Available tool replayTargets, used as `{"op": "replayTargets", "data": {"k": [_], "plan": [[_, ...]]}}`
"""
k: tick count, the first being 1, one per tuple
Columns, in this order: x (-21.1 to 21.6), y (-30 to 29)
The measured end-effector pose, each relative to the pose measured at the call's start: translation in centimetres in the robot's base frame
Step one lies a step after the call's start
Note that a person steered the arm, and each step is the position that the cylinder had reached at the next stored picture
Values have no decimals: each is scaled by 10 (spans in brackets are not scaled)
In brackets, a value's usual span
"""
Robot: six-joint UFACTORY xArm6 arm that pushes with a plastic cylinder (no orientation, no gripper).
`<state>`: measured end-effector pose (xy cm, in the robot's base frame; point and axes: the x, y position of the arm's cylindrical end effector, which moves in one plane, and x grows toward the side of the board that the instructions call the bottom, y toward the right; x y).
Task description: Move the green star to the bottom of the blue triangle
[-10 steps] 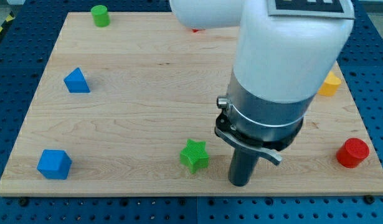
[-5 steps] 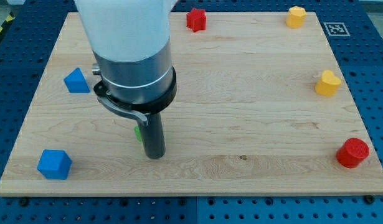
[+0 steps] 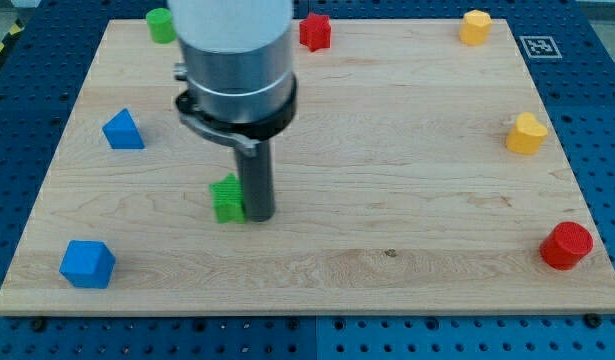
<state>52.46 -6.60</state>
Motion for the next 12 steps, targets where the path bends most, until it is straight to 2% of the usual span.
{"op": "replayTargets", "data": {"k": [2,3,9,10,11,12], "plan": [[-5,-79],[-5,-99],[-30,-139],[-26,-121],[-19,-64],[-20,34]]}}
